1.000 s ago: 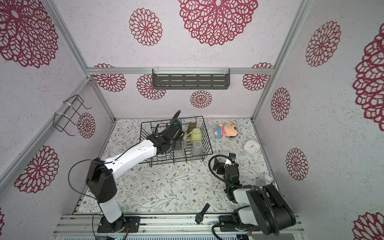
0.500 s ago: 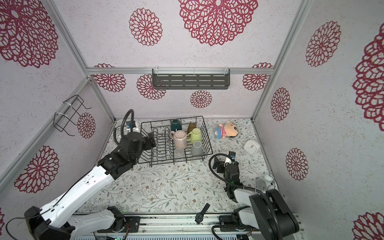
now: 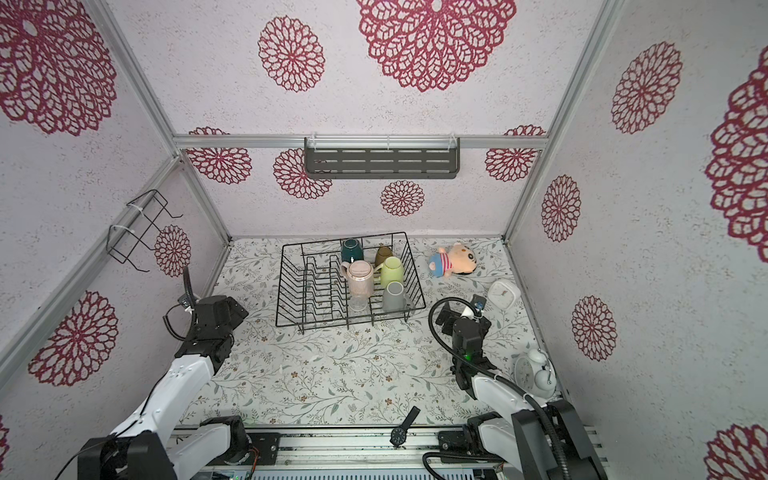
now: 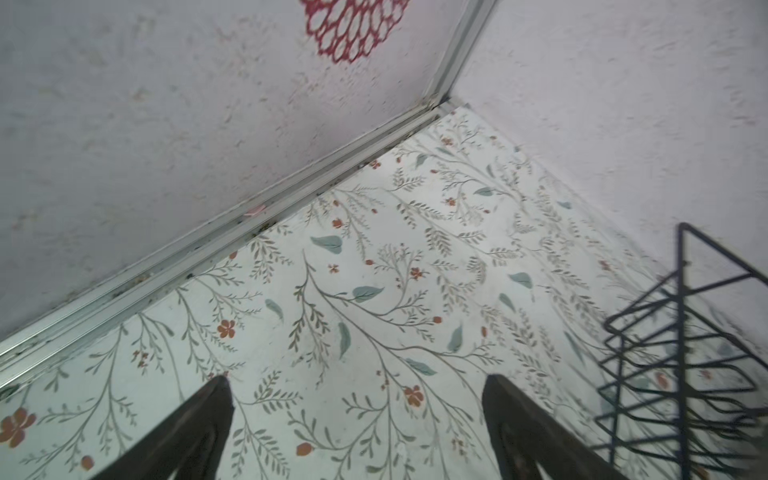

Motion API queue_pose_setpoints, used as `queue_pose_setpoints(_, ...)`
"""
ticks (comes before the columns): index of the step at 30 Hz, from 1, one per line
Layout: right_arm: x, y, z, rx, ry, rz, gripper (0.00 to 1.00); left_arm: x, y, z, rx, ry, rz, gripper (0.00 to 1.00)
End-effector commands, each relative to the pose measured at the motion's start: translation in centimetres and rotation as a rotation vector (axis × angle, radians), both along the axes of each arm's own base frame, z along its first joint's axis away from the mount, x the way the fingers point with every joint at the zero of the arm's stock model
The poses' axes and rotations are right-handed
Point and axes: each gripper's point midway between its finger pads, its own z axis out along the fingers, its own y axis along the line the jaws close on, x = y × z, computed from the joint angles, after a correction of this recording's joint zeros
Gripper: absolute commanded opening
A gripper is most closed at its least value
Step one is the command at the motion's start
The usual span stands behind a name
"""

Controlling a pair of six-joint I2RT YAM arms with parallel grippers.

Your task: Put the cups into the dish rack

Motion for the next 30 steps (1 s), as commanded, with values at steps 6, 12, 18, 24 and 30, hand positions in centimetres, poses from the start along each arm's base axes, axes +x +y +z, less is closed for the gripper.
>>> queue_pose_setpoints(6,-0.9,-3.3,3.5,-0.055,-0.052,-0.119,0.99,3.1,-0.8,2.7,0.099,-0.144,-0.206,0.97)
queue_pose_setpoints(12,-1.5,-6.8,3.2,-0.11,-0.08,-0.253,0.98,4.1,-2.1,2.1,0.307,-0.197,-0.404,0.97)
queue_pose_setpoints(18,0.3,-7.0,0.6,-0.279,-0.035,-0.192,0.99,4.6,-2.7,2.1,0.366,-0.323,-0.456,0.97)
queue_pose_setpoints(24,2.2,-5.1,0.2,-0.259,-0.115,-0.036,0.99,6.6,-2.4,0.9,0.262,-0.36,-0.514,0.97)
queue_pose_setpoints(30,3.2,-5.3,-1.4,-0.261,-0.094,-0.035,0.99,9.2,-4.1,-1.6,0.351,-0.184,-0.533,0.97)
